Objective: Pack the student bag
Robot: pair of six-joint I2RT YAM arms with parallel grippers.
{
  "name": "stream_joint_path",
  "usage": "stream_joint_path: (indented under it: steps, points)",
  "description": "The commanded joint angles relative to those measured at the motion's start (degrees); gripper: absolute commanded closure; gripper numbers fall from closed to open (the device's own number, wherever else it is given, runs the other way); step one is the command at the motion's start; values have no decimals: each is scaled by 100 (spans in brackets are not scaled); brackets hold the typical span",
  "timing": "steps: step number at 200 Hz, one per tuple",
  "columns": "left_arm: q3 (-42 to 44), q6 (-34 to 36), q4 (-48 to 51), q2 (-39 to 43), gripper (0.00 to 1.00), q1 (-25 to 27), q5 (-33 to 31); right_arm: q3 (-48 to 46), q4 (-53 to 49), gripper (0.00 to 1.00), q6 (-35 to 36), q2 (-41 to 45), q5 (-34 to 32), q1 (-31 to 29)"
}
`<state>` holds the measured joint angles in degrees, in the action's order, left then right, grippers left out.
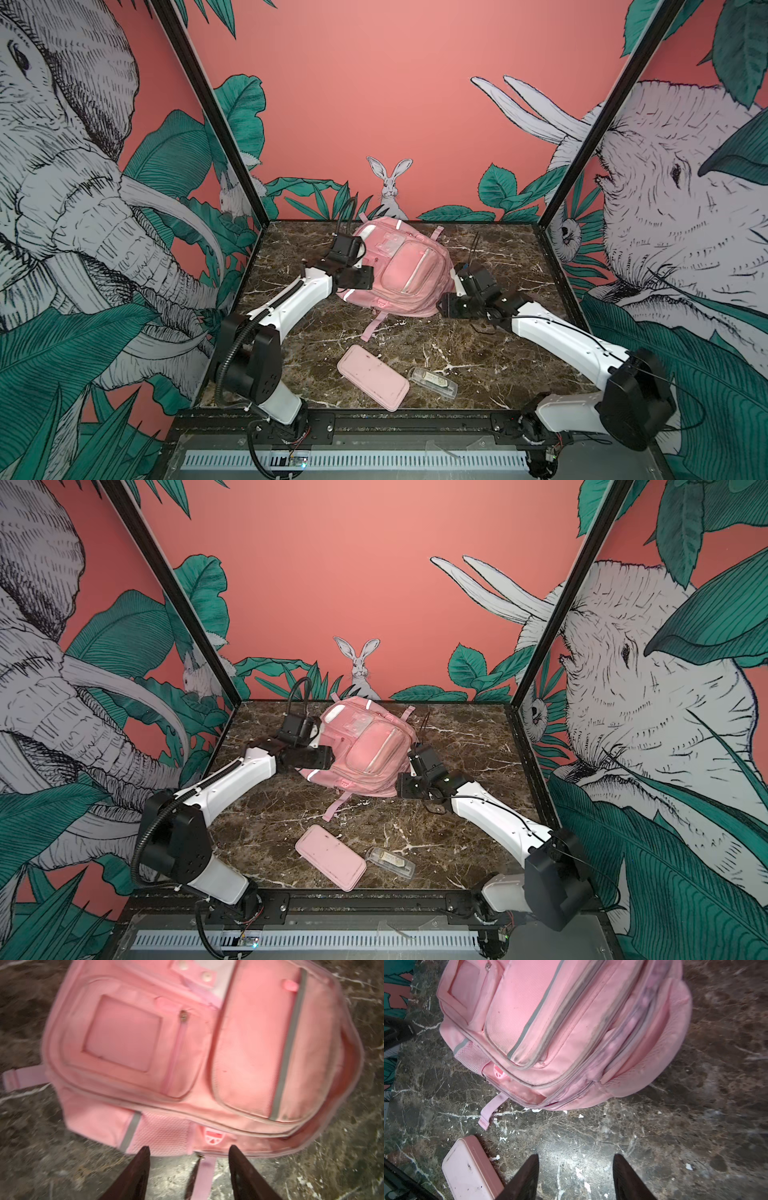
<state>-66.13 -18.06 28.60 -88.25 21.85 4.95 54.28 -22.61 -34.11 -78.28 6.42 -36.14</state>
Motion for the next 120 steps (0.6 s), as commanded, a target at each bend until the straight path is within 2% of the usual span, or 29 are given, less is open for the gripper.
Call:
stream_joint_path:
  steps: [1,43,84,120]
  points:
    - [517,-346,-279,261,38,-396,260,221,394,45,-148,-257,87,-274]
    - [1287,-809,-779,283,37,-1300,801,370,632,45,-322,-823,108,-705]
    - [1407,-884,-1061,38,37,-1558,949,439,869,45,-481,-1232,247,-886]
    - [1438,-1070,-1611,-233,37,-1675,1365,579,887,45,-503,-1554,242,-1011]
